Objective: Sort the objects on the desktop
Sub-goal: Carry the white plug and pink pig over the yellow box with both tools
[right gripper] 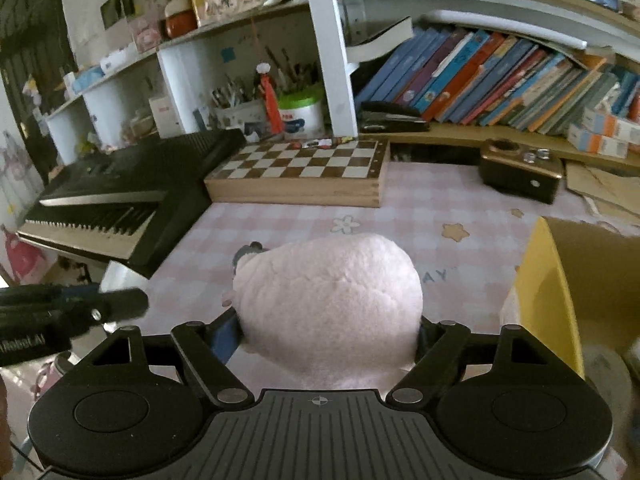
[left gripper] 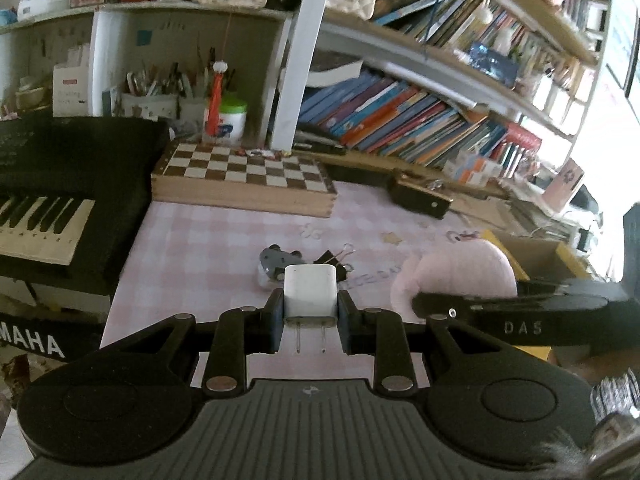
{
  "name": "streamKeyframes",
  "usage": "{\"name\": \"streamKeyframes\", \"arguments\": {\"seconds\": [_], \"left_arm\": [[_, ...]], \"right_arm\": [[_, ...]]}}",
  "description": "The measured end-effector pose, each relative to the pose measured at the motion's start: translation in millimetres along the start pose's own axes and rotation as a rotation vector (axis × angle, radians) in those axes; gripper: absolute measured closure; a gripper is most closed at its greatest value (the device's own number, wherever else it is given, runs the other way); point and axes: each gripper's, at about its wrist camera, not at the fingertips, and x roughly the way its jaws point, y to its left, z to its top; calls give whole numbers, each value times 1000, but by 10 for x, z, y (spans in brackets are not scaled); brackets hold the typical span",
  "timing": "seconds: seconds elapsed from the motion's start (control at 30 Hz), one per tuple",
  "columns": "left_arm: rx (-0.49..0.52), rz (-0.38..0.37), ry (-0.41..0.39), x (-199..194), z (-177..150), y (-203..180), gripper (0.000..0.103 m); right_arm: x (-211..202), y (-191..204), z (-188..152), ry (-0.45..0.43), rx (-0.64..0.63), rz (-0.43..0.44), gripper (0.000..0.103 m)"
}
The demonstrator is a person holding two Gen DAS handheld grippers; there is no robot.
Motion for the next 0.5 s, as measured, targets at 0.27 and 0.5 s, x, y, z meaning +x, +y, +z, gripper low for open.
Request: {"name": "streamKeyframes", "arguments": {"seconds": [0.27, 0.5], "left_arm": [[1, -34, -12, -398, -270, -18, 79], [11, -78, -26, -923, -560, -98, 79]], "right_arm": [[-393, 176, -320, -6, 11, -27, 22], [-840, 322, -641, -25, 30, -42, 22]]}}
